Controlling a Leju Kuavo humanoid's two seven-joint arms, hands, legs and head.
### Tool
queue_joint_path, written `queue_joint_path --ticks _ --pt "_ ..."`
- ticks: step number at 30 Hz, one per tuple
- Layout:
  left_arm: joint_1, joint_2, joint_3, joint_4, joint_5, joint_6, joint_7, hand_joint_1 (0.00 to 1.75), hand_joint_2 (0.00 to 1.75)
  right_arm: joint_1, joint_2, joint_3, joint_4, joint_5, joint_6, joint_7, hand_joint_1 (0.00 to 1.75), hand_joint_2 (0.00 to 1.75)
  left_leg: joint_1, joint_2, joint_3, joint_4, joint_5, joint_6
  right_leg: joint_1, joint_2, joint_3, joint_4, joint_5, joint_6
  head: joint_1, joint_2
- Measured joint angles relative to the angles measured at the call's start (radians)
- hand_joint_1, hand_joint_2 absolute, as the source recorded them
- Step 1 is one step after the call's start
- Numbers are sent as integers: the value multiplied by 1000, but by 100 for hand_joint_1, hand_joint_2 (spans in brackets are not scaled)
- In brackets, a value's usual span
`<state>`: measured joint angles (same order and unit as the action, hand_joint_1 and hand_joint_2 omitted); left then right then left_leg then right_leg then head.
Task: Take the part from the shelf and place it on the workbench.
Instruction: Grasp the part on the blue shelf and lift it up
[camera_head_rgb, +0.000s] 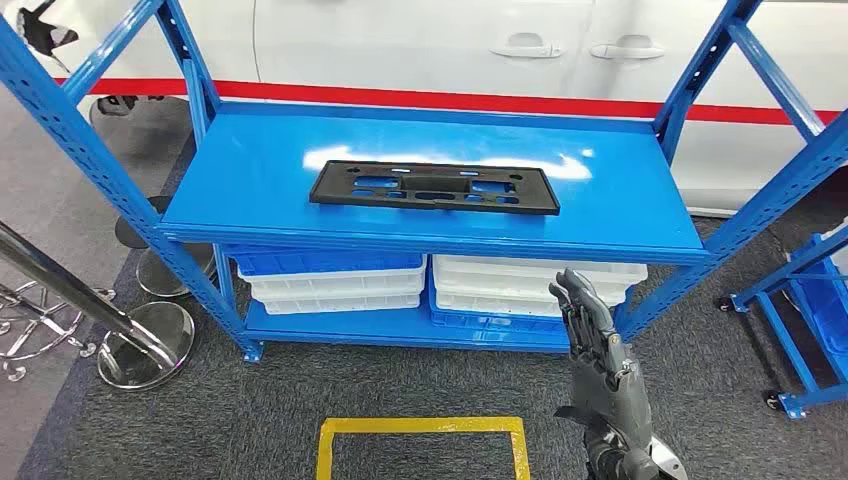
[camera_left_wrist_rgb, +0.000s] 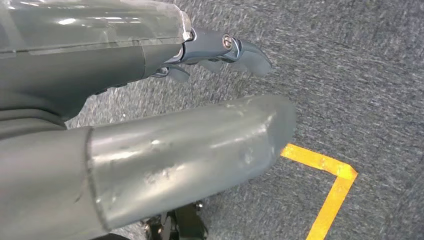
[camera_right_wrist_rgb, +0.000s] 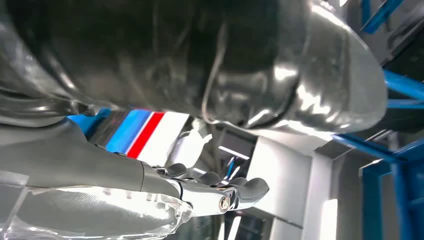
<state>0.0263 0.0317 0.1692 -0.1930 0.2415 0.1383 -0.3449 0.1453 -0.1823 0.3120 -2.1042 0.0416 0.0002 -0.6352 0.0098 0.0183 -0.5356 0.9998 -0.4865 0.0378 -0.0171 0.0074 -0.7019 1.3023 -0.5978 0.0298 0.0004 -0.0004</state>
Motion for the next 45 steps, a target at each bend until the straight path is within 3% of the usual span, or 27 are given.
queue_joint_path --ticks 2,4,5,7,9,11,14,15,16,17,19,20,22,25,27,29,30,31,32,34,36,38,41,43,45 --pt "-1 0 1 0 2 0 -1 0 0 2 0 0 1 4 -1 5 0 0 -3 3 2 0 0 0 3 -1 35 -62 37 -7 0 0" --pt "-4 -1 5 0 6 -1 -4 0 0 3 0 -1 3 10 -3 10 0 0 -8 6 5 0 -2 0 11 -7 109 -198 95 -26 0 0" --pt "-6 -2 9 0 9 -2 -6 0 0 3 0 -2 3 12 -3 10 0 0 -9 7 5 1 -2 -1 16 -10 137 -252 110 -33 0 0" --pt "-6 -4 16 0 15 -5 -10 0 0 4 0 -4 3 13 -4 9 0 0 -9 9 4 1 -2 -8 23 -15 154 -292 112 -41 0 0" --pt "-7 -4 22 0 22 -9 -14 0 0 6 0 -5 3 15 -4 8 0 0 -7 10 5 1 -4 -18 21 -14 156 -302 118 -45 0 0" --pt "-8 -5 27 0 26 -15 -15 0 0 6 0 -5 3 16 -4 7 0 0 -6 1 -11 40 -34 -29 13 -14 163 -316 125 -52 0 0" --pt "-6 -4 35 0 28 -19 -15 0 0 8 1 -5 4 17 -3 7 0 0 0 -10 -97 223 -125 -44 10 -14 163 -320 127 -57 -1 0" --pt "-4 -4 38 0 29 -19 -14 0 0 8 1 -5 5 17 -3 7 0 0 2 -9 -121 269 -137 -48 10 -13 163 -318 126 -57 -1 0" --pt "-3 -4 40 0 29 -18 -13 0 0 9 1 -5 6 17 -3 7 0 0 5 -9 -128 280 -128 -52 10 -10 162 -315 124 -56 0 0" --pt "-1 -4 42 0 29 -17 -12 0 0 10 1 -5 7 17 -3 7 0 0 8 -9 -116 252 -101 -54 8 -8 163 -312 120 -54 -1 0" --pt "0 -4 44 0 29 -14 -9 0 0 10 1 -5 8 18 -3 7 0 0 12 -11 -56 123 -31 -57 6 -4 166 -302 111 -45 0 0" --pt "0 -5 44 0 29 -13 -7 0 0 10 1 -5 8 18 -3 7 0 0 12 -14 -29 66 -11 -54 6 -2 165 -297 107 -39 0 0" --pt "-1 -5 46 0 29 -12 -4 0 0 10 0 -5 8 19 -3 7 0 0 9 -18 -7 15 -6 -41 9 -1 163 -294 104 -29 0 0" --pt "-1 -6 49 0 29 -12 -2 0 0 10 0 -6 8 19 -3 7 0 0 10 -17 -3 2 0 -17 8 -1 162 -291 99 -15 0 0" --pt "-1 -6 49 0 29 -12 -2 0 0 9 0 -7 8 20 -3 7 0 0 12 -15 1 -5 3 -3 5 -3 129 -220 56 -7 0 0" --pt "-1 -6 50 0 29 -12 -2 0 0 9 0 -7 9 20 -2 7 0 0 10 -13 1 -5 1 3 4 -3 58 -82 -5 -1 0 0" --pt "0 -6 50 0 29 -12 -2 0 0 10 0 -7 10 20 -2 7 0 0 9 -12 3 -5 0 4 3 -3 26 -26 -20 0 0 0" --pt "0 -6 50 0 29 -12 -2 0 0 10 0 -7 11 20 -2 7 0 0 8 -12 5 -5 -2 4 4 -3 10 -4 -14 0 0 0" --pt "-1 -6 50 0 29 -12 -2 0 0 10 0 -7 12 20 -2 7 0 0 8 -12 10 -5 -5 3 4 -4 16 -26 13 -2 0 0" --pt "-1 -7 50 0 28 -12 -2 0 0 9 0 -7 12 20 -2 7 0 0 8 -13 21 -6 -13 -1 6 -5 74 -158 94 -13 0 0" --pt "-2 -8 50 0 28 -12 -3 0 0 8 0 -7 12 20 -3 8 0 0 6 -14 27 -5 -21 -10 13 -7 125 -268 132 -24 0 0" --pt "-3 -8 50 0 27 -13 -5 0 0 8 0 -7 12 20 -3 8 0 0 5 -13 28 -7 -26 -21 19 -6 134 -290 128 -31 0 0" --pt "-5 -8 51 0 25 -15 -10 0 0 8 0 -7 12 20 -3 7 0 0 5 -11 25 14 -47 -35 10 -4 144 -304 129 -44 0 0" --pt "-5 -7 51 0 23 -16 -12 0 0 8 0 -7 12 20 -3 7 0 0 6 -12 -23 118 -102 -41 8 -6 153 -311 126 -53 0 0" --pt "-4 -5 52 0 23 -16 -13 0 0 9 0 -7 13 20 -3 7 0 0 6 -12 -99 253 -152 -46 9 -6 157 -309 120 -59 0 0"
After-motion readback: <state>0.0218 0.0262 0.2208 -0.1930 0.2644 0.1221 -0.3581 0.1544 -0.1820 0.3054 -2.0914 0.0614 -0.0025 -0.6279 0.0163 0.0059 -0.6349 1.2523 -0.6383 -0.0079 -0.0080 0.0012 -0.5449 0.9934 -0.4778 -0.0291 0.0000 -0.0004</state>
